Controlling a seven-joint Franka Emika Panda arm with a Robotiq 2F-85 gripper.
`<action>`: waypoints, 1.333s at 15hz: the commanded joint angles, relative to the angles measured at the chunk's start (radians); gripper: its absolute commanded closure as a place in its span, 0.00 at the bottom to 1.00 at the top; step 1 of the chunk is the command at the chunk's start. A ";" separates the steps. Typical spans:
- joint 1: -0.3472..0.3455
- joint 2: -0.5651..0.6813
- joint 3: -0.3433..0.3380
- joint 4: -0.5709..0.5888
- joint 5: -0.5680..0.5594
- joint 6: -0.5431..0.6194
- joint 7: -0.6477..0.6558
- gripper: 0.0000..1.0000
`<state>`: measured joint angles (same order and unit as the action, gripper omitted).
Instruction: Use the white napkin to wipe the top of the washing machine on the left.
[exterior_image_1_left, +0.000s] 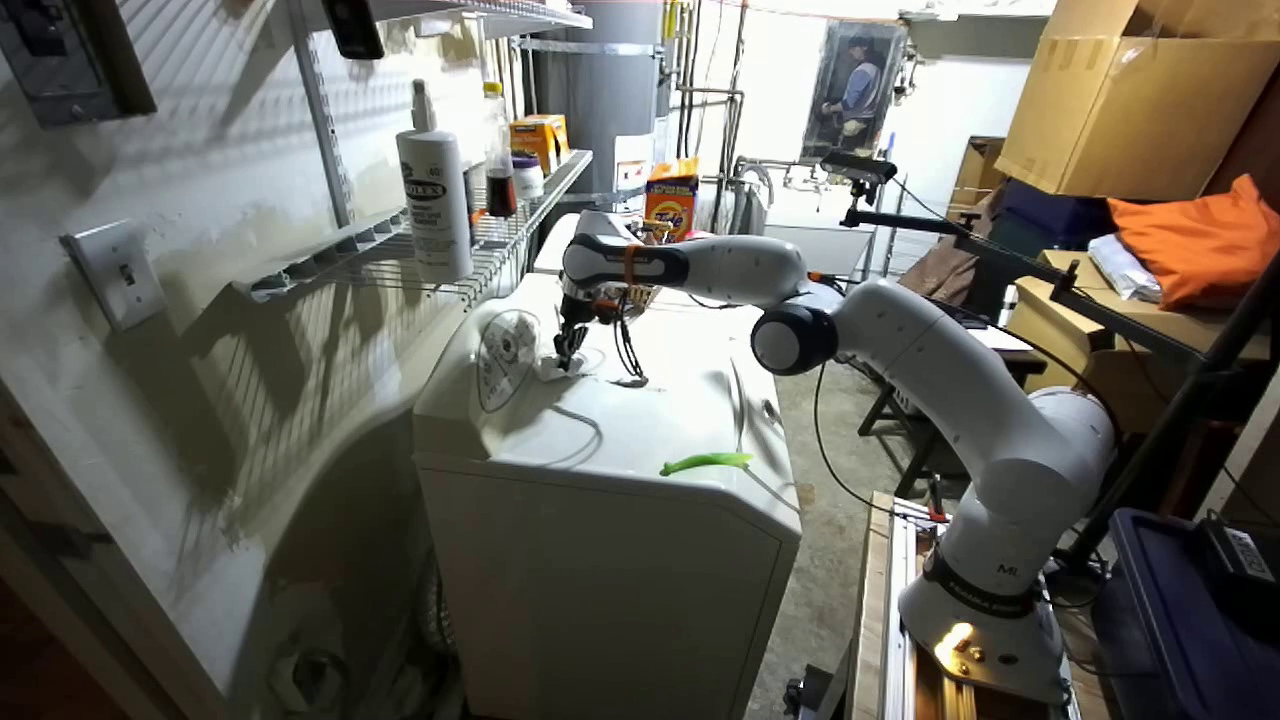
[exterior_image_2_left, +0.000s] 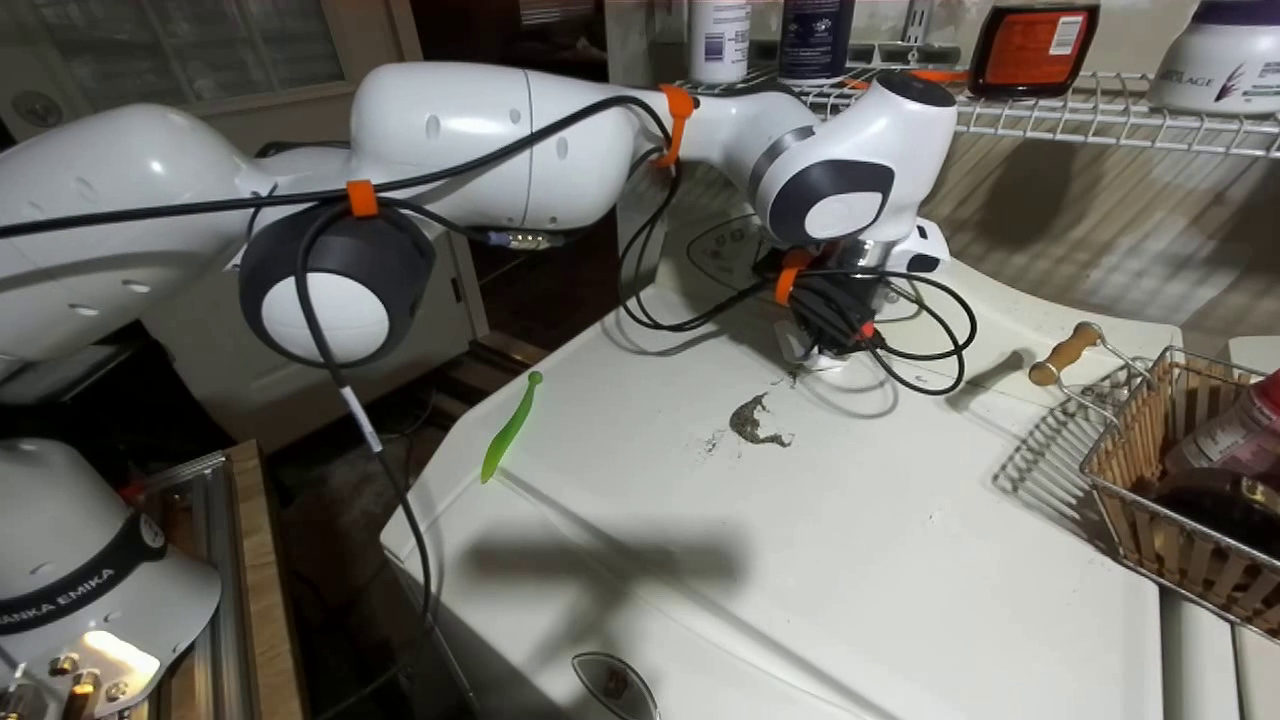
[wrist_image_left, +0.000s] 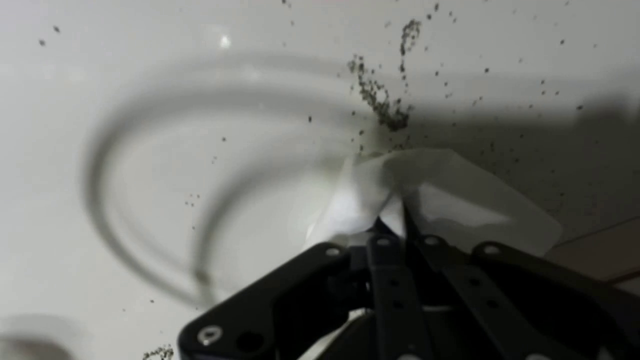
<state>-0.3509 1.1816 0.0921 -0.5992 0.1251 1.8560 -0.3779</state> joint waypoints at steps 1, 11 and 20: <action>0.004 -0.011 -0.049 -0.047 -0.035 -0.109 0.059 0.99; 0.013 -0.022 -0.124 -0.039 -0.043 -0.360 0.141 0.99; 0.027 -0.012 -0.184 -0.025 -0.066 -0.493 0.142 0.99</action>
<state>-0.3356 1.1459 -0.0689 -0.5989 0.0931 1.3822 -0.2328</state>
